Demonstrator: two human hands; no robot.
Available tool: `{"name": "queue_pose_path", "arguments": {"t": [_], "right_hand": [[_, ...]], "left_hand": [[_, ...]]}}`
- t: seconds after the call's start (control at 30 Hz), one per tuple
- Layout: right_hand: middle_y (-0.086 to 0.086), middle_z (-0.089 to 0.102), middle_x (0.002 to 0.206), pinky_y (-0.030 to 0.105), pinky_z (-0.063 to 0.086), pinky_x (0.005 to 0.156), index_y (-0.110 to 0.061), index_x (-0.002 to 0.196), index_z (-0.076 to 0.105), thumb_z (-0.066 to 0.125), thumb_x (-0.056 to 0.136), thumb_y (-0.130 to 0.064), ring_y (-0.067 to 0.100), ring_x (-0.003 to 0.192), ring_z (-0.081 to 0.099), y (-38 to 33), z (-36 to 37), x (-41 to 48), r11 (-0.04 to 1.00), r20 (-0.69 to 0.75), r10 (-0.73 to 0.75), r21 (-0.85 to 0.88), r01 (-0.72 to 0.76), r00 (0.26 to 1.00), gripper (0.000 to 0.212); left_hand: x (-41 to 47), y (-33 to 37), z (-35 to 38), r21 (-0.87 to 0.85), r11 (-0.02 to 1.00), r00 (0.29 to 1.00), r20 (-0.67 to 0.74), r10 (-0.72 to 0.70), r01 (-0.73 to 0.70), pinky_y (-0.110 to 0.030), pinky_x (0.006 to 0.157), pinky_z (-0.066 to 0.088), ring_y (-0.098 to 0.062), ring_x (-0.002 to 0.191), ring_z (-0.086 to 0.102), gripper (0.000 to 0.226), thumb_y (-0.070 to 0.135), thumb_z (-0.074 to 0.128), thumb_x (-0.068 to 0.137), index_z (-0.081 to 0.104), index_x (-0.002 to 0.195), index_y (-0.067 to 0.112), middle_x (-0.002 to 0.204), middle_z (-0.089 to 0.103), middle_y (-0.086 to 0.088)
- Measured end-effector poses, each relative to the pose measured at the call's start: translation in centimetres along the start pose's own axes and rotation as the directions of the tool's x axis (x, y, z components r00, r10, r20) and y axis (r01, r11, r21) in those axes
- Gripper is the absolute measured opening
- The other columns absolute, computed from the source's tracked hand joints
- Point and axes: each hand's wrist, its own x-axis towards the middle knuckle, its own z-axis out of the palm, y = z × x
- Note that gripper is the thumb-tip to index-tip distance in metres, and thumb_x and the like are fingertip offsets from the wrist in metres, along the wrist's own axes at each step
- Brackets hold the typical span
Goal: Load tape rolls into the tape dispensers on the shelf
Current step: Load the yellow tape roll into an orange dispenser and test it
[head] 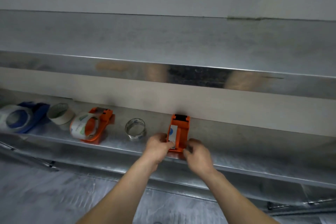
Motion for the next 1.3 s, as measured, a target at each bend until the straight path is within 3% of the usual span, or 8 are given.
{"name": "queue_pose_path", "arguments": {"t": [0.23, 0.37, 0.43, 0.6, 0.77, 0.9, 1.13, 1.3], "right_hand": [[-0.005, 0.066, 0.107, 0.036, 0.055, 0.072, -0.026, 0.093, 0.073, 0.058, 0.089, -0.031, 0.020, 0.088, 0.065, 0.1, 0.8, 1.0, 0.987, 0.084, -0.039, -0.153, 0.051, 0.996, 0.017], [-0.001, 0.062, 0.115, 0.034, 0.053, 0.078, -0.025, 0.094, 0.073, 0.054, 0.086, -0.036, 0.024, 0.099, 0.063, 0.1, 0.9, 1.3, 0.963, 0.104, -0.044, -0.261, 0.070, 0.994, 0.024], [0.001, 0.059, 0.116, 0.032, 0.050, 0.080, -0.030, 0.100, 0.072, 0.051, 0.086, -0.040, 0.025, 0.105, 0.059, 0.0, 1.3, 1.2, 0.952, 0.106, -0.060, -0.293, 0.088, 0.993, 0.026], [-0.002, 0.058, 0.113, 0.030, 0.049, 0.081, -0.030, 0.100, 0.072, 0.054, 0.088, -0.045, 0.022, 0.106, 0.055, -0.3, 2.0, 0.7, 0.936, 0.099, -0.067, -0.337, 0.097, 0.993, 0.026], [-0.010, 0.070, 0.087, 0.031, 0.055, 0.071, -0.024, 0.085, 0.071, 0.073, 0.073, -0.033, 0.010, 0.079, 0.065, -2.3, 0.1, 1.4, 0.987, 0.003, 0.105, 0.120, -0.105, 0.994, 0.015], [-0.017, 0.068, 0.100, 0.015, 0.045, 0.073, -0.033, 0.108, 0.062, 0.083, 0.068, -0.036, -0.003, 0.090, 0.062, -5.3, -1.0, 1.9, 0.885, -0.095, 0.051, 0.465, -0.001, 0.994, 0.045], [0.001, 0.053, 0.054, 0.028, 0.029, 0.052, -0.012, 0.062, 0.052, 0.070, 0.082, -0.021, 0.010, 0.051, 0.044, -6.0, -0.8, 2.9, 0.922, -0.169, 0.039, 0.387, 0.030, 0.985, 0.028], [0.004, 0.055, 0.057, 0.035, 0.034, 0.053, -0.009, 0.065, 0.052, 0.061, 0.087, -0.021, 0.022, 0.059, 0.054, -2.3, -3.3, 2.8, 0.976, -0.340, 0.174, 0.185, -0.116, 0.924, 0.027]], "left_hand": [[3.6, -2.7, 0.4, 0.094, 0.995, 0.994, 0.097, -0.052, 0.043, -0.051, 0.086, 0.057, -0.032, 0.086, 0.073, 0.023, 0.014, 0.078, 0.071, 0.072, 0.093, 0.010, 0.092, 0.076, -0.013], [3.1, 2.1, 0.3, 0.130, 0.990, 0.998, 0.000, 0.057, -0.056, -0.023, 0.066, 0.049, -0.019, 0.068, 0.063, 0.013, 0.020, 0.071, 0.086, 0.069, 0.077, 0.011, 0.069, 0.065, -0.004], [3.5, 4.8, -0.4, 0.229, 0.969, 0.993, -0.051, 0.111, -0.096, -0.021, 0.050, 0.035, -0.015, 0.059, 0.052, 0.033, 0.028, 0.063, 0.092, 0.068, 0.071, 0.004, 0.065, 0.060, -0.006], [4.1, 5.7, -1.6, 0.289, 0.956, 0.999, 0.021, 0.042, -0.046, -0.029, 0.057, 0.035, -0.017, 0.061, 0.050, 0.040, 0.037, 0.061, 0.092, 0.071, 0.092, -0.001, 0.070, 0.060, -0.010], [4.5, 5.4, -1.9, 0.286, 0.956, 0.998, 0.048, 0.051, -0.063, -0.033, 0.066, 0.040, -0.019, 0.070, 0.053, 0.044, 0.041, 0.059, 0.093, 0.069, 0.101, -0.001, 0.079, 0.061, -0.009], [4.2, 5.8, -1.8, 0.260, 0.962, 0.994, 0.091, 0.058, -0.080, -0.033, 0.070, 0.045, -0.017, 0.071, 0.057, 0.037, 0.043, 0.055, 0.095, 0.070, 0.089, 0.009, 0.076, 0.065, -0.006], [4.5, 6.0, -1.9, 0.188, 0.982, 0.996, 0.087, -0.022, 0.006, -0.038, 0.085, 0.047, -0.020, 0.087, 0.062, 0.043, 0.058, 0.040, 0.096, 0.061, 0.095, 0.020, 0.096, 0.069, -0.005], [5.1, 5.7, -1.9, 0.216, 0.976, 0.994, 0.099, -0.049, 0.027, -0.038, 0.084, 0.045, -0.019, 0.083, 0.058, 0.049, 0.063, 0.036, 0.095, 0.056, 0.086, 0.020, 0.094, 0.064, -0.002]]}}
